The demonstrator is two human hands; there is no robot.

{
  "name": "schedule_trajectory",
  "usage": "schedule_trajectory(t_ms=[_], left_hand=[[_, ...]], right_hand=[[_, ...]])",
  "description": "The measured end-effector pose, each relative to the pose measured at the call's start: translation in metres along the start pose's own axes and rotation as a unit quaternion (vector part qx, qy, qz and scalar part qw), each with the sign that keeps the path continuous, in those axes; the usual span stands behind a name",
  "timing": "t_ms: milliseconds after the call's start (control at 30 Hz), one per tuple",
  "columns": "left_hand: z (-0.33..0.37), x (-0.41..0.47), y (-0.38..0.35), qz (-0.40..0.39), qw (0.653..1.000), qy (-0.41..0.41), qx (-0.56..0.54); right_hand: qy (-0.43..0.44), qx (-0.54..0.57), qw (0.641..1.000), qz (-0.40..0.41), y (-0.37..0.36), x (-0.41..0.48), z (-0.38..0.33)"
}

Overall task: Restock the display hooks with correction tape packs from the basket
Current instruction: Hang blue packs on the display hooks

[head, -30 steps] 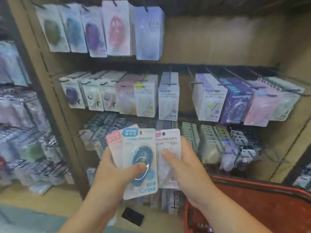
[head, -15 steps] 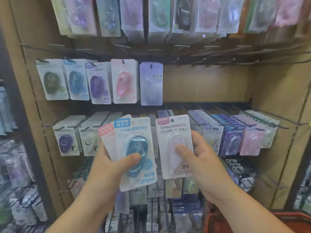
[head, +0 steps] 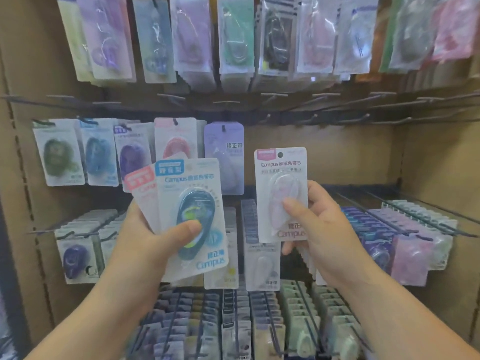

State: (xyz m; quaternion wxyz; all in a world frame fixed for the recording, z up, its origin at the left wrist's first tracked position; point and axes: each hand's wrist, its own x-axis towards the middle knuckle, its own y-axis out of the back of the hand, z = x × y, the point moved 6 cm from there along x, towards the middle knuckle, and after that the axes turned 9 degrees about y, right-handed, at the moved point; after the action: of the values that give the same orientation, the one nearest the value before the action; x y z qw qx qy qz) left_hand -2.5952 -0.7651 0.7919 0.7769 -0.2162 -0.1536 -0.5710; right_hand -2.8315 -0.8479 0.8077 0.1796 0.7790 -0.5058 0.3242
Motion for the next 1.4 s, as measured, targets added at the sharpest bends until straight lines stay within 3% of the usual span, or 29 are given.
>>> schedule_trajectory(t_ms=[600, 867, 1400], left_hand=[[0.009, 0.040, 0.005, -0.008, 1.000, -0.023, 0.006], [0.006, 0.046, 0.004, -0.009, 1.000, -0.023, 0.016], [0.002, 0.046, 0.008, -0.003, 1.000, -0.012, 0.018]], right_hand=[[0.036, -0.127, 0.991, 0.026, 0.004, 0.063, -0.013], [0.023, -0.116, 0.992, 0.054, 0.002, 0.082, 0.002], [-0.120, -0.263, 0.957, 0.012, 0.004, 0.142, 0.045]])
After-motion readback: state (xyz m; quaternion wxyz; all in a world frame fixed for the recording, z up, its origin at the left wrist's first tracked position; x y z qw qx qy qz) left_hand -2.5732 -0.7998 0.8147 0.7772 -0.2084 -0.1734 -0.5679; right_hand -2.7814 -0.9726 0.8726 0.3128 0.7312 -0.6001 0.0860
